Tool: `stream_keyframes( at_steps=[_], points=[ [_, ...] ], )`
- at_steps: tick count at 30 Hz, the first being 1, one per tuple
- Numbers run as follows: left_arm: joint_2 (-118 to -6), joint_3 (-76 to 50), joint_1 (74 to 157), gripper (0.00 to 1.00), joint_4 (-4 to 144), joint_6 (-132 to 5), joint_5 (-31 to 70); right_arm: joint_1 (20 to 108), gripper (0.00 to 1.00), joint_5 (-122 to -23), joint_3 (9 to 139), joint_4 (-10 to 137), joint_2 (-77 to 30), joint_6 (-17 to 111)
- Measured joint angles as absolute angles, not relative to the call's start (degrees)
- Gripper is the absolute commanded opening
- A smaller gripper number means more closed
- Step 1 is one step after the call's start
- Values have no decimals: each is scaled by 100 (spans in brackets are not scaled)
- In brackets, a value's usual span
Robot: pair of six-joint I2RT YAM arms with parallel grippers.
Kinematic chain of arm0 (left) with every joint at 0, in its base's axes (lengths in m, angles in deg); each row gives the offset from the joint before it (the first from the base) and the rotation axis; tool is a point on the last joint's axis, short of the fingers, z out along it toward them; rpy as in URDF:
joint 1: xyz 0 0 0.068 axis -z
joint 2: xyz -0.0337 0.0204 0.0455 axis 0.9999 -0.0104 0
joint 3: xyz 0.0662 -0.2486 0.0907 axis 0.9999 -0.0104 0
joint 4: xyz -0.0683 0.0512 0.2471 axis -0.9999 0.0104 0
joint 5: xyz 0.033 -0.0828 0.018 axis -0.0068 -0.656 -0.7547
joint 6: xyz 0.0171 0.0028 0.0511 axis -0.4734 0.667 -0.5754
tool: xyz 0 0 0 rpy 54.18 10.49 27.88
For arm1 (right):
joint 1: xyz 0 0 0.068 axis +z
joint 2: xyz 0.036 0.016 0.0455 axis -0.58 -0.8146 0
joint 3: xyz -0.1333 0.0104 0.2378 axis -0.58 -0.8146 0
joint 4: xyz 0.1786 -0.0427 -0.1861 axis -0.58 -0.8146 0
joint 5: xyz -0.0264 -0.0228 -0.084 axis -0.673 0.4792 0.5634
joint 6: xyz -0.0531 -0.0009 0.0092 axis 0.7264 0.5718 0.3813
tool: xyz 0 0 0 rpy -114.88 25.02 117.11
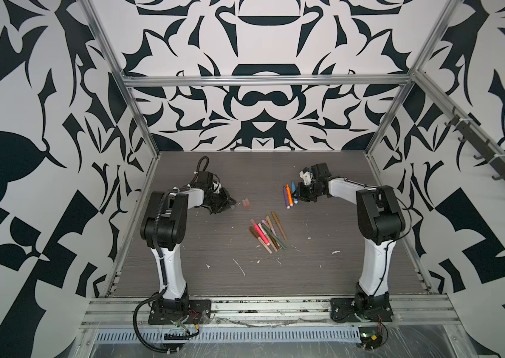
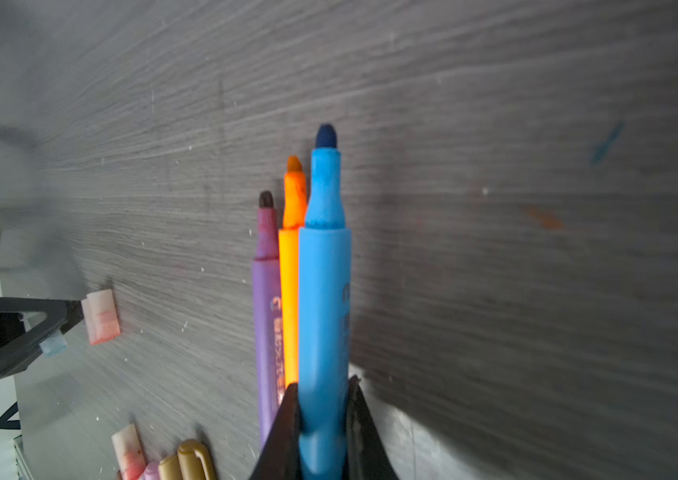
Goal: Open the pen caps
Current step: 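Carry the uncapped blue highlighter beside the orange one while the left gripper lowers its cap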
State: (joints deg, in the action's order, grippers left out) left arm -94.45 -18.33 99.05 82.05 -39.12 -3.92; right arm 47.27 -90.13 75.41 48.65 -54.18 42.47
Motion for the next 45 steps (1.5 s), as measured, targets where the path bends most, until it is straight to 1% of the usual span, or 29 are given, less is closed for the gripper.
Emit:
stream_keyframes(
  at_steps=[3,7,10,16,21,23,45],
  points=[
    [-9482,-1825,9905,9,8148,-3914,-477,4727,14,-9039,7596,4841,-5499,4251],
    [-9489,-1825,9905,9,8137,-3914,-505,4727,28,-9066,7596,4776,-5506,4277],
    [-9489,-1825,9905,10,8135,-3914,-512,4716,35,-9092,7596,4776,-5506,4293],
    [-9491,-1825,9905,11,8129,-3914,-519,4716,37,-9147,7596,4780,-5506,4284],
    [-9517,-1825,9907,14,8085,-3914,-558,4716,49,-9214,7596,4802,-5493,4279],
    [-9528,-1825,9912,15,8063,-3917,-584,4716,51,-9230,7596,4802,-5479,4279],
    [-9670,-1634,10010,17,8096,-3978,-663,4714,52,-9503,7709,4778,-5549,4179]
  ],
)
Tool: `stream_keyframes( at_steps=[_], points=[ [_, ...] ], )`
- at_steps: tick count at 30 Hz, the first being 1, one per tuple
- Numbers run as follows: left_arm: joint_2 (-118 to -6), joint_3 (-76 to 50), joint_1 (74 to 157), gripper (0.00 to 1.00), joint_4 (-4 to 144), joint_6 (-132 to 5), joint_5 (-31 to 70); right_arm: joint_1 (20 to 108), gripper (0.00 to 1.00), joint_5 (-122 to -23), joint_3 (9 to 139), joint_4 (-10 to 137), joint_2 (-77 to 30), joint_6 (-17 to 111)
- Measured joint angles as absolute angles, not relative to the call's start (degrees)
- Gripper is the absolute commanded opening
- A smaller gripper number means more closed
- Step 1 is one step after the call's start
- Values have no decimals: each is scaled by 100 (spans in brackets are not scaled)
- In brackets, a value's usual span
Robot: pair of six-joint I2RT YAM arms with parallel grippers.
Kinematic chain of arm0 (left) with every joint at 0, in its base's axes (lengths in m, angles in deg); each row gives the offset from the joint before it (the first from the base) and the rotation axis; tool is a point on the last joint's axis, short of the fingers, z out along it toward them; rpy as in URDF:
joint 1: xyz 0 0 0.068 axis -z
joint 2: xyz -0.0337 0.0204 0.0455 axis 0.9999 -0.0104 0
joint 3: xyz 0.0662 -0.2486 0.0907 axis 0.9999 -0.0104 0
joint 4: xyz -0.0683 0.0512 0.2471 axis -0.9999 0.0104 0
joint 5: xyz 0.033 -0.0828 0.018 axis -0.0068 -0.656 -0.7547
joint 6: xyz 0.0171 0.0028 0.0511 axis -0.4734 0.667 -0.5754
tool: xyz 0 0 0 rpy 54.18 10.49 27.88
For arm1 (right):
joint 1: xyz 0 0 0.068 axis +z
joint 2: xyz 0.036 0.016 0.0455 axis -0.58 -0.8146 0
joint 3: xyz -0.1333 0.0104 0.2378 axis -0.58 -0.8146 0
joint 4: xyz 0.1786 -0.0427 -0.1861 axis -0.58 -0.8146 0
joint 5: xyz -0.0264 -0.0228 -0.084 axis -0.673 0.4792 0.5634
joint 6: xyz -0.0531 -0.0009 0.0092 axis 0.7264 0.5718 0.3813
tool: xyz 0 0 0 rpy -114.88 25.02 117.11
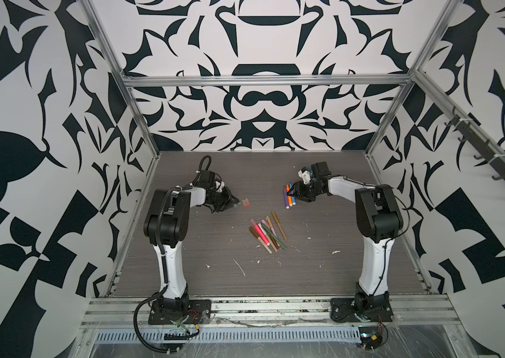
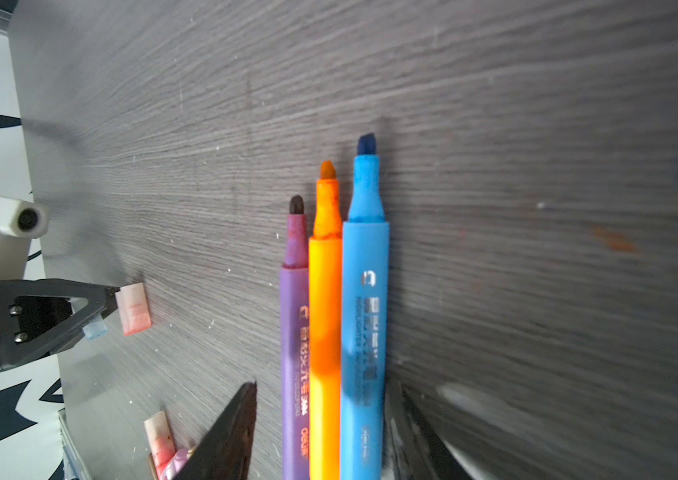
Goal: Open the pen caps
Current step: 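Open the right gripper to release the blue highlighter beside the orange one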
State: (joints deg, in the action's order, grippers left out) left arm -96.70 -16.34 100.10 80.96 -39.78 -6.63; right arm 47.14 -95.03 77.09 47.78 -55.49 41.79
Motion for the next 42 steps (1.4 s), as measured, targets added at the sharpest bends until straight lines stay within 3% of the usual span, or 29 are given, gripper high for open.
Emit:
stream_keyframes(
  at_steps=[15,24,33,42],
  points=[
    [-9753,-1525,10043,18,8144,-4022,-704,4705,63,-9300,7742,4837,-5552,4056],
    [-9769,-1486,10063,22,8198,-4067,-713,4600,64,-8897,7478,4813,-5281,4050],
    [-9769,-1418,10106,34,8244,-4120,-737,4589,63,-8838,7314,4808,-5075,4050],
    [-9769,-1392,10113,34,8268,-4126,-739,4589,64,-8825,7137,4817,-4931,4052]
  ],
)
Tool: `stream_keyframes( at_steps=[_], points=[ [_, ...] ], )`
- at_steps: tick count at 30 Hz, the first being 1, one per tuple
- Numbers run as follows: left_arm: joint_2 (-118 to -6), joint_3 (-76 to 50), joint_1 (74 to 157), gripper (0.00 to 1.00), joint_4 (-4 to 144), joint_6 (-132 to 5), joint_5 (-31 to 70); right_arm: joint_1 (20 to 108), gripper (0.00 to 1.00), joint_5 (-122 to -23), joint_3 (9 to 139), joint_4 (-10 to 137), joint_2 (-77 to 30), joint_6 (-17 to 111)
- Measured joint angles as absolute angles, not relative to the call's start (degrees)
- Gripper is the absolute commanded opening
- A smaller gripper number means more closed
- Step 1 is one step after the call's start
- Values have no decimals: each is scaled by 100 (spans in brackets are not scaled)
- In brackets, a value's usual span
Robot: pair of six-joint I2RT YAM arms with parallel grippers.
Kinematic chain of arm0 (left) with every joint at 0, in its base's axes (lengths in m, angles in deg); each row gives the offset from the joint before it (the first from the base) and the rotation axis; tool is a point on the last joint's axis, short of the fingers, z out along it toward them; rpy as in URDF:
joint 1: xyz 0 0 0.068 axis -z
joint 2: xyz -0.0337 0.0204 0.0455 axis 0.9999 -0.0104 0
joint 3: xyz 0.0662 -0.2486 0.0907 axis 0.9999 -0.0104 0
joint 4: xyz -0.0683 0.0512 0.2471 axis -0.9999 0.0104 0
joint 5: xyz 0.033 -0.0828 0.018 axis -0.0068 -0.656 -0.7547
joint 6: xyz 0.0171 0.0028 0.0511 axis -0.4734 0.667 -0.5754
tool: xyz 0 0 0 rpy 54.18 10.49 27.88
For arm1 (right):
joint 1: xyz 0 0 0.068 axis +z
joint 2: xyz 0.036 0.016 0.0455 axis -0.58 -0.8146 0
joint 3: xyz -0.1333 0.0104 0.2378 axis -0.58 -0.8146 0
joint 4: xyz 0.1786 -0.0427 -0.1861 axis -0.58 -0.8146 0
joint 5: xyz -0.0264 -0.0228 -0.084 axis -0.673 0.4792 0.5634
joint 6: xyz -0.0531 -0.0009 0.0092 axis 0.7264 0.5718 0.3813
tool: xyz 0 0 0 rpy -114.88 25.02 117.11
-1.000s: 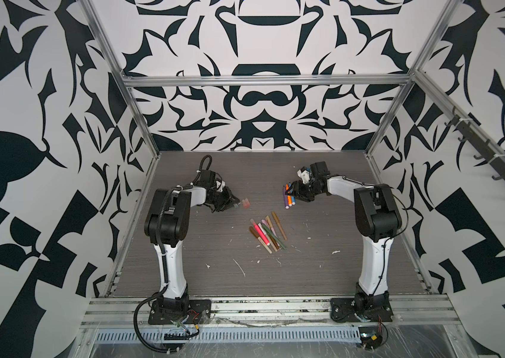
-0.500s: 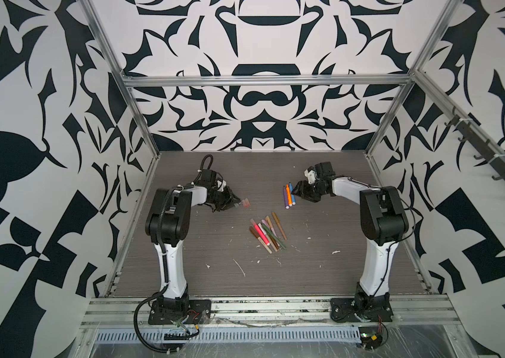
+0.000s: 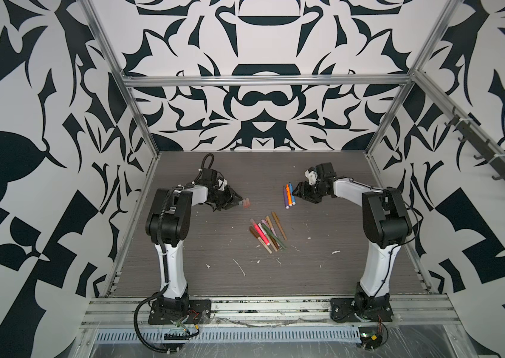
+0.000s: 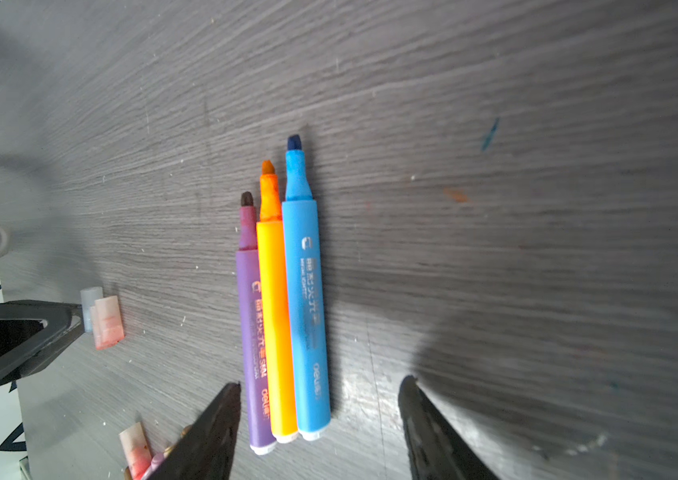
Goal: Open the pen caps
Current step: 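Move the right gripper to the pink highlighter in the bundle and close it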
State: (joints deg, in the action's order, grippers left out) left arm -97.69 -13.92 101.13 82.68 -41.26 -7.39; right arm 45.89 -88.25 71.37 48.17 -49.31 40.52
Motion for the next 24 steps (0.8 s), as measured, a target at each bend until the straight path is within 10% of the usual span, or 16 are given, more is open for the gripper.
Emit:
stream_keyframes(
  at_steps=[12,24],
  points=[
    [-9489,-1912,10122,33,7818,-4102,-728,5059,59,-8506,5856,4693,-3257,4122],
    [-7176,-4773,10133,36,5759,-3619,-304,8501,31,-7302,5565,4306,-2677,4201]
  ],
)
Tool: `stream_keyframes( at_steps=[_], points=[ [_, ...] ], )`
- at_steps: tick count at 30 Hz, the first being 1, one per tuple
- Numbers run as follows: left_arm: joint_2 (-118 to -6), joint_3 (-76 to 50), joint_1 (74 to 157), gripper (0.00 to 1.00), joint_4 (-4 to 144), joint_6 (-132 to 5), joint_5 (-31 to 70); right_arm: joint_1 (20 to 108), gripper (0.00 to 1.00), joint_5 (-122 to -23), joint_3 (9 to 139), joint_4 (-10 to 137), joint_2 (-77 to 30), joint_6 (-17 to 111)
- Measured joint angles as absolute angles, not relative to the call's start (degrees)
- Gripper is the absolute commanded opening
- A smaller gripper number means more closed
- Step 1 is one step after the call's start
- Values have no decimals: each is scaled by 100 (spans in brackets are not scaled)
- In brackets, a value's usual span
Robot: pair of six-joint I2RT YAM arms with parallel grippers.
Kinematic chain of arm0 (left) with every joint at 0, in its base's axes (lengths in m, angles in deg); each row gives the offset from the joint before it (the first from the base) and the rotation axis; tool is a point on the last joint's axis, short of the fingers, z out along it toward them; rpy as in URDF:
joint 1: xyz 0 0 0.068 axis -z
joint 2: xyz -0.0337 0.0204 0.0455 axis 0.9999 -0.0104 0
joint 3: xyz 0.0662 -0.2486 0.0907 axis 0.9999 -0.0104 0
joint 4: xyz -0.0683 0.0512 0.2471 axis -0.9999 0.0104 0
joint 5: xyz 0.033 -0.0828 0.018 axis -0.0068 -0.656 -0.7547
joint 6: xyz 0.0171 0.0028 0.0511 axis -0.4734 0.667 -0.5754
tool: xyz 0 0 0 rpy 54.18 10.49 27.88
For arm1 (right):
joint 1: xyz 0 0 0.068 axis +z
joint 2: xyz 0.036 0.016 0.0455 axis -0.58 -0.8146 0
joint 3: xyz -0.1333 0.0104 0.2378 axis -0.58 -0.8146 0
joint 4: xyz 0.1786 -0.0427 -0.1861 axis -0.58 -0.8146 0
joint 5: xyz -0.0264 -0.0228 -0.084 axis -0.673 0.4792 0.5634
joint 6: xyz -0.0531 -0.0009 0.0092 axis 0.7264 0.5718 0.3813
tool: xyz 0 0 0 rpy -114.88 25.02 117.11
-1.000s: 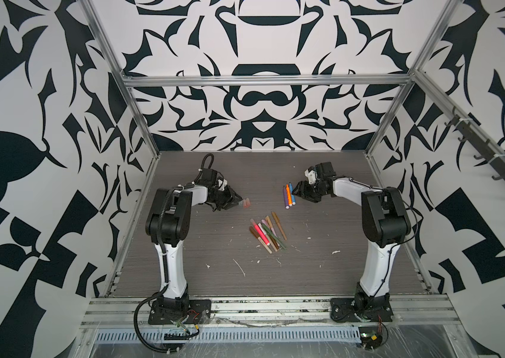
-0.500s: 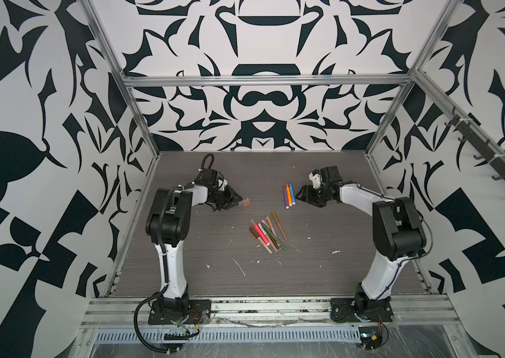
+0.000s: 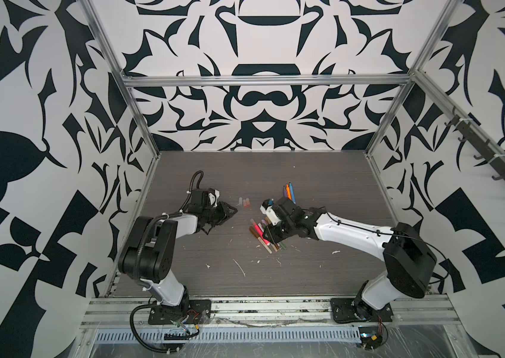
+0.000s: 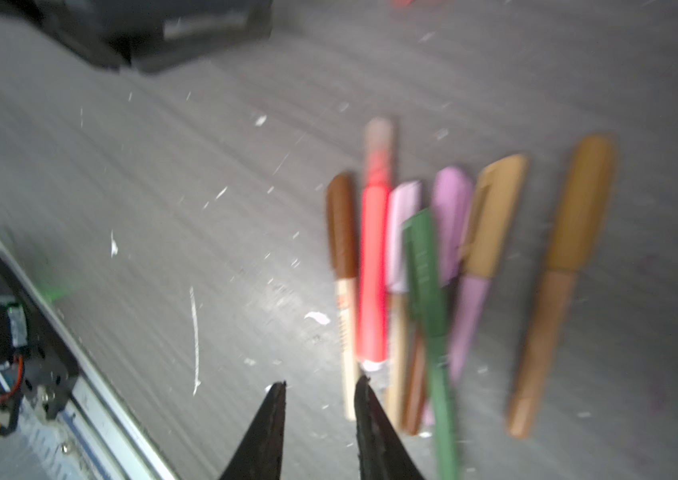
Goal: Open the pen caps
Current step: 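Move the right gripper to the pink highlighter in the bundle and close it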
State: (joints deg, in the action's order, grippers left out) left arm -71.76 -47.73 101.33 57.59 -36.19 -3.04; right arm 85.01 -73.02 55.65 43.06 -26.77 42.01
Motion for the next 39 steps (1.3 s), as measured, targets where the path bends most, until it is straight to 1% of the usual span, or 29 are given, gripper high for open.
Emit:
stream_keyframes(
  at_steps=[4,14,24,27,31,39],
  points=[
    [-6774,-5173,10137,37,5294,-3514,-171,8781,31,-6917,5567,4273,-2931,4107],
    [-6785,-5226,10137,36,4865,-3434,-110,8799,31,-6362,5902,3934,-3751,4032],
    [-6866,-5219,10137,36,4832,-3405,-112,8799,29,-6183,6271,3855,-4061,4030],
    [-6905,-5212,10135,36,4828,-3390,-114,8799,27,-6170,6339,3853,-4140,4032],
    [-6936,-5212,10130,36,4832,-3375,-119,8799,25,-6150,6376,3860,-4153,4030],
    [-6956,-5212,10130,36,4817,-3368,-143,8799,24,-6148,6385,3862,-4153,4026]
  ],
)
